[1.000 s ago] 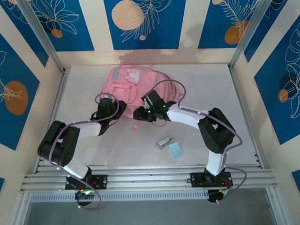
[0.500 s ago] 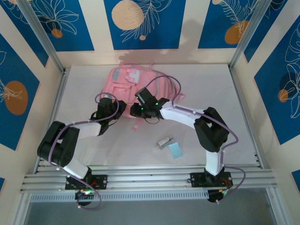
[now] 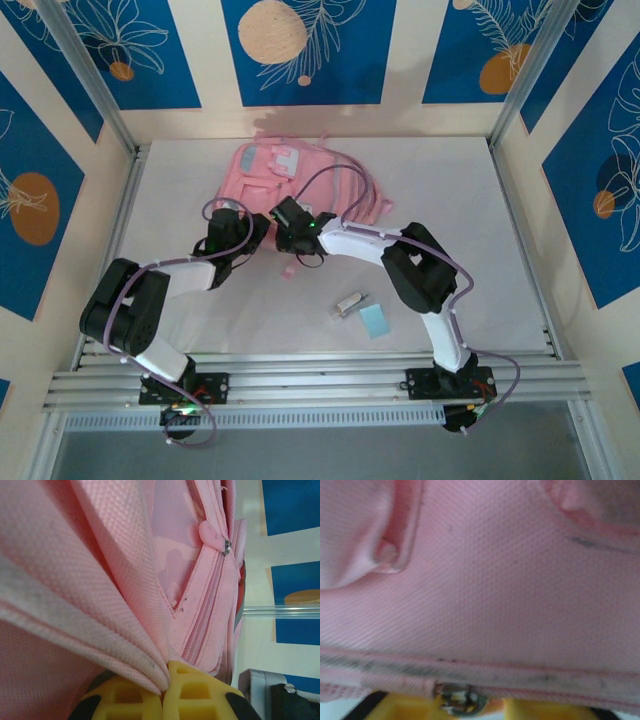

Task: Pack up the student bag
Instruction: Zip the student bag at the center of the table.

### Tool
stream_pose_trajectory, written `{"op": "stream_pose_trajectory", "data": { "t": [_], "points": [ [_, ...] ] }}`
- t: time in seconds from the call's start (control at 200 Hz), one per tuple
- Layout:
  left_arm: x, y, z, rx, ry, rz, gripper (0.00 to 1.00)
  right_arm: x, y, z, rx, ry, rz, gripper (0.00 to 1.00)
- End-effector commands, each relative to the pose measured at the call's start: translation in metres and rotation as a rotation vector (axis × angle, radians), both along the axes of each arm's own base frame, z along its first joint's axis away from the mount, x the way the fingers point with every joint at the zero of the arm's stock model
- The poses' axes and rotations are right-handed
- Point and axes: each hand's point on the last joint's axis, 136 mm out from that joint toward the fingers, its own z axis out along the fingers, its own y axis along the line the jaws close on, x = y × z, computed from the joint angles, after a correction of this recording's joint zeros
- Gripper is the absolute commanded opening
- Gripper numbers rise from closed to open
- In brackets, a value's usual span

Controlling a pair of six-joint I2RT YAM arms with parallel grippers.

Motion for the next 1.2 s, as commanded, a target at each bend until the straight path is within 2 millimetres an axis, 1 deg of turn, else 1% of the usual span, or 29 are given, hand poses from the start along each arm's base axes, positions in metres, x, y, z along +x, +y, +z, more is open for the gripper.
{"op": "stream_pose_trajectory", "data": {
  "t": [0.0, 0.07, 0.125, 0.17, 0.26, 0.38, 0.46, 0.49, 0.565, 0.63, 0.67, 0.79, 0.865, 0.97, 1.06, 1.145, 1.195],
  "points": [
    [-0.001, -0.012, 0.029, -0.045, -0.093, -0.043, 0.00, 0.025, -0.002, 0.013, 0.000, -0.082, -0.050, 0.18],
    [0.000, -0.008, 0.027, -0.026, -0.092, -0.033, 0.00, 0.024, -0.003, 0.020, 0.020, -0.078, -0.021, 0.07],
    [0.003, -0.004, 0.024, -0.007, -0.091, -0.020, 0.00, 0.017, -0.003, 0.025, 0.038, -0.065, 0.012, 0.00],
    [0.006, 0.000, 0.023, 0.005, -0.091, -0.010, 0.00, 0.010, -0.004, 0.031, 0.046, -0.054, 0.046, 0.00],
    [0.013, 0.008, 0.019, 0.039, -0.089, 0.006, 0.00, -0.016, -0.013, 0.032, 0.033, 0.019, 0.116, 0.00],
    [0.026, 0.019, 0.013, 0.091, -0.086, 0.025, 0.00, -0.053, -0.027, 0.026, 0.014, 0.144, 0.222, 0.00],
    [0.034, 0.025, 0.011, 0.110, -0.088, 0.036, 0.00, -0.074, -0.036, 0.022, 0.006, 0.230, 0.271, 0.00],
    [0.037, 0.026, 0.012, 0.112, -0.088, 0.038, 0.00, -0.081, -0.038, 0.021, 0.014, 0.260, 0.292, 0.00],
    [0.042, 0.029, 0.013, 0.116, -0.093, 0.039, 0.00, -0.092, -0.050, 0.018, -0.006, 0.321, 0.311, 0.00],
    [0.045, 0.032, 0.014, 0.123, -0.096, 0.041, 0.00, -0.095, -0.067, 0.013, -0.054, 0.350, 0.317, 0.00],
    [0.047, 0.034, 0.015, 0.130, -0.098, 0.041, 0.00, -0.098, -0.081, 0.009, -0.091, 0.380, 0.320, 0.00],
    [0.053, 0.042, 0.018, 0.147, -0.102, 0.045, 0.00, -0.102, -0.132, -0.003, -0.223, 0.456, 0.304, 0.00],
    [0.057, 0.046, 0.019, 0.154, -0.102, 0.045, 0.00, -0.101, -0.160, -0.003, -0.277, 0.480, 0.283, 0.00],
    [0.061, 0.049, 0.021, 0.163, -0.102, 0.043, 0.00, -0.097, -0.181, 0.006, -0.287, 0.479, 0.269, 0.00],
    [0.068, 0.053, 0.023, 0.181, -0.103, 0.041, 0.00, -0.092, -0.201, 0.014, -0.333, 0.462, 0.252, 0.00],
    [0.080, 0.061, 0.025, 0.212, -0.105, 0.042, 0.00, -0.087, -0.221, 0.019, -0.376, 0.457, 0.224, 0.00],
    [0.088, 0.066, 0.026, 0.221, -0.102, 0.036, 0.00, -0.085, -0.226, 0.023, -0.384, 0.455, 0.213, 0.00]
  ]
}}
